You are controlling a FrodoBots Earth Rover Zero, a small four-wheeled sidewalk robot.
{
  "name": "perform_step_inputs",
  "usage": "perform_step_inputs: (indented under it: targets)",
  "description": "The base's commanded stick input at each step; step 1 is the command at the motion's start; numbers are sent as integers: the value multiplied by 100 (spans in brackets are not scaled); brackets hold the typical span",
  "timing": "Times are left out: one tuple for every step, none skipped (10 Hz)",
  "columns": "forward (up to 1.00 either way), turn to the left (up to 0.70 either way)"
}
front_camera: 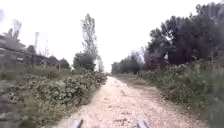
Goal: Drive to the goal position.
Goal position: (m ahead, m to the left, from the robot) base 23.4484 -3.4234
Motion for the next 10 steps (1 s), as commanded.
perform_step_inputs:
  targets:
    - [70, 0]
    - [70, 0]
    - [70, 0]
    - [70, 0]
    - [70, 0]
    - [70, 0]
    - [70, -22]
    - [70, -21]
    - [70, -1]
    - [70, 0]
